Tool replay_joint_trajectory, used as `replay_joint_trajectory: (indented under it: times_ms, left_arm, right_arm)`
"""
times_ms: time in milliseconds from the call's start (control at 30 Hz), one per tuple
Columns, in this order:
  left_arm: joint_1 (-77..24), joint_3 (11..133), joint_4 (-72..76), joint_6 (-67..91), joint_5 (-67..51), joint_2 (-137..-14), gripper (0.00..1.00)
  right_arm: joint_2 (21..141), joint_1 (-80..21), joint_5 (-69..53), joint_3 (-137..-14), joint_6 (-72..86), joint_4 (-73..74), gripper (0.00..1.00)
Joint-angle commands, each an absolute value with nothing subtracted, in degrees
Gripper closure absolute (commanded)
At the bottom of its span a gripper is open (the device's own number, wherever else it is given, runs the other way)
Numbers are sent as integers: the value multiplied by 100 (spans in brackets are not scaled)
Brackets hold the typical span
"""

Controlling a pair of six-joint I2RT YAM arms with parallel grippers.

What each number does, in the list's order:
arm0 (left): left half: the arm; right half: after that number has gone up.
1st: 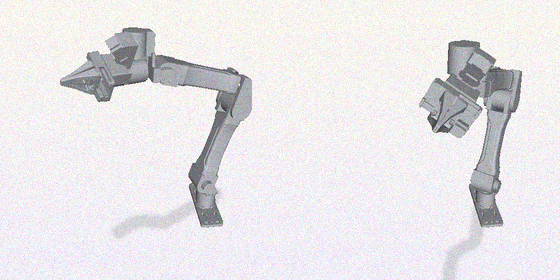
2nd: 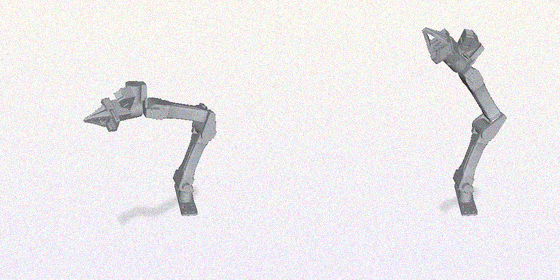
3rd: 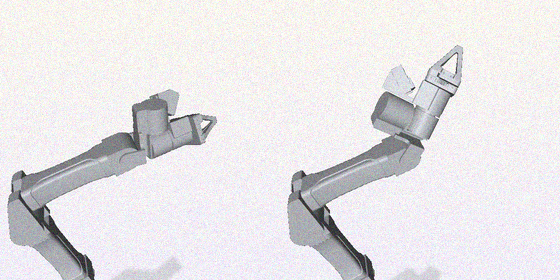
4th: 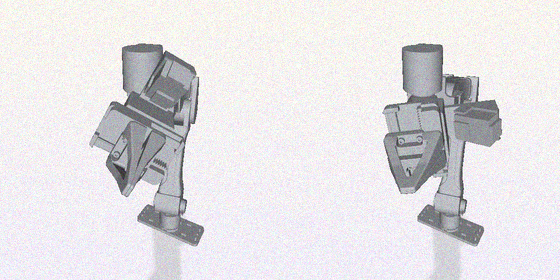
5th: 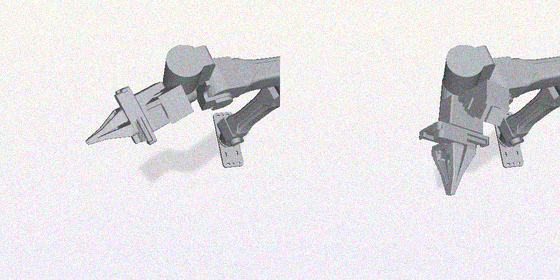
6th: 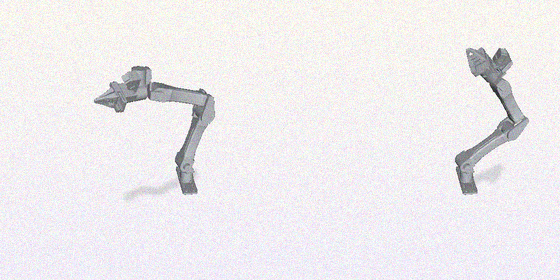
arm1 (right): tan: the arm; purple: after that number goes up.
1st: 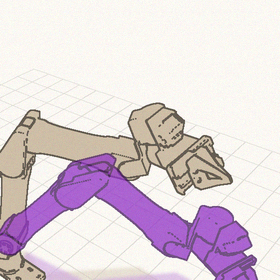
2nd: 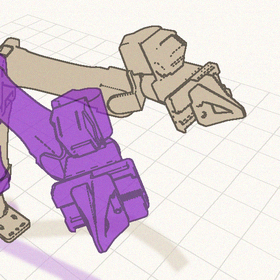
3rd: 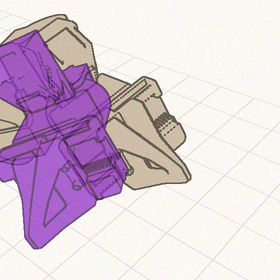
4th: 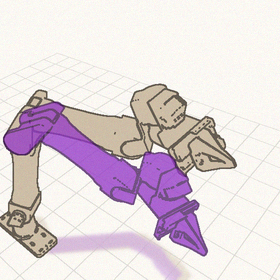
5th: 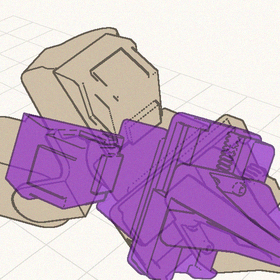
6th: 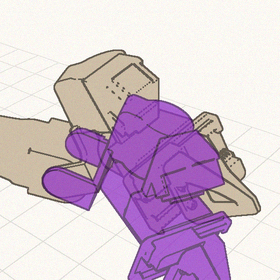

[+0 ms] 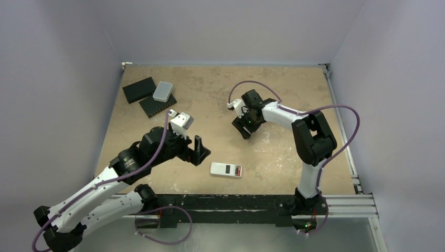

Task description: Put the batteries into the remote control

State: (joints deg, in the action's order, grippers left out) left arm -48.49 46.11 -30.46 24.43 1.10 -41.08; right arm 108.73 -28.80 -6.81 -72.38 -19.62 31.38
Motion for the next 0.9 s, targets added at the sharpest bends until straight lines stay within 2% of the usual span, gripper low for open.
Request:
replay_joint_trajectory:
  times_ms: [0,367,867]
  left_arm:
    - [-4837,4601,-2861,2373,149,-4090,1]
    - [-4835,4597,-2859,2373,149,-4102,1]
    - [-4841,4598,-2874,2382,149,-4071,1]
  right_arm:
    - [10907,-2856,-713,-7365,-2095,3235,31]
    - [10829,-2944,-835,-7301,-2030,3296,33]
    - [10658,-3047,-763,-7151,-1937,3312,40]
